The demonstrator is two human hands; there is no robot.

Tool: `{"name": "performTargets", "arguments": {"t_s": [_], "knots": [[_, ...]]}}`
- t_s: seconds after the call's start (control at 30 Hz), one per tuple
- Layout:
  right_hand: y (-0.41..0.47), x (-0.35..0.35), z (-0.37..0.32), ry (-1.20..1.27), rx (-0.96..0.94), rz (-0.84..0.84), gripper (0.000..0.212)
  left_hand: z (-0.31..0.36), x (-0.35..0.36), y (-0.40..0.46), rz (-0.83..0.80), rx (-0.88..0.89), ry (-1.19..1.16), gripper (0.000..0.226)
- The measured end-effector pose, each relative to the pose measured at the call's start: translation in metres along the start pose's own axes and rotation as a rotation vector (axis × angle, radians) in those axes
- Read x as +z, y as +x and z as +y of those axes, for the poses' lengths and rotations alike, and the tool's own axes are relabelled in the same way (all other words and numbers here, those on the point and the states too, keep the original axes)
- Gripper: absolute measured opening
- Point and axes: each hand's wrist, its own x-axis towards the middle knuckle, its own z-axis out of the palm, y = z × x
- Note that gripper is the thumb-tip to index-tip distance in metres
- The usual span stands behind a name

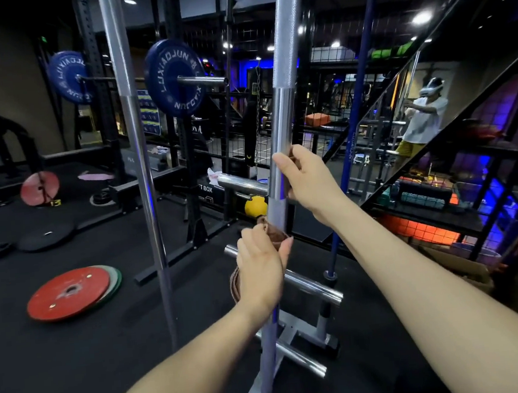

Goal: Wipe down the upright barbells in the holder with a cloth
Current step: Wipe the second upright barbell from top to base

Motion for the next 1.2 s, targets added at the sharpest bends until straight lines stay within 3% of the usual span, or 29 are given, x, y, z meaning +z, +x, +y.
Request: {"name": "performTargets", "arguments": {"t_s": [0.1, 0.2, 0.3, 0.47, 0.57, 0.77, 0.93, 1.0, 1.1, 1.2], "knots": [[0.001, -0.002, -0.001, -0.012, 0.019, 0.003, 0.031, -0.007, -0.012, -0.002, -0.103, -0.041, -0.104, 0.032], [0.000, -0.003, 0.002, -0.018, 0.020, 0.018, 0.033, 0.019, -0.035, 0.029, 0.070, 0.025, -0.293, 0.024], [0.000, -0.004, 0.006, 0.019, 0.009, 0.013, 0.029, 0.042, -0.035, 0.052, 0.181, 0.089, -0.237, 0.040], [-0.001, -0.005, 0.007, 0.019, 0.016, -0.024, 0.028, 0.013, 0.001, 0.005, 0.081, 0.007, -0.087, 0.052], [-0.001, -0.004, 0.006, 0.005, 0.017, -0.007, 0.026, 0.012, -0.005, 0.013, 0.035, -0.004, -0.120, 0.051], [0.003, -0.001, 0.010, 0.016, 0.017, -0.013, 0.025, 0.026, -0.022, 0.041, 0.175, 0.078, -0.284, 0.041], [0.002, -0.001, 0.012, 0.016, -0.036, -0.037, 0.023, 0.001, 0.011, -0.007, 0.024, 0.065, -0.108, 0.079], [0.002, -0.001, 0.010, 0.017, -0.031, -0.040, 0.022, -0.003, 0.011, -0.002, -0.003, 0.082, -0.104, 0.073], [0.004, -0.003, 0.011, 0.011, -0.019, -0.039, 0.026, 0.003, -0.009, 0.010, -0.020, 0.111, -0.208, 0.044], [0.005, -0.005, 0.014, -0.001, -0.036, -0.044, 0.028, 0.013, -0.023, 0.027, 0.062, 0.117, -0.302, 0.035]]}}
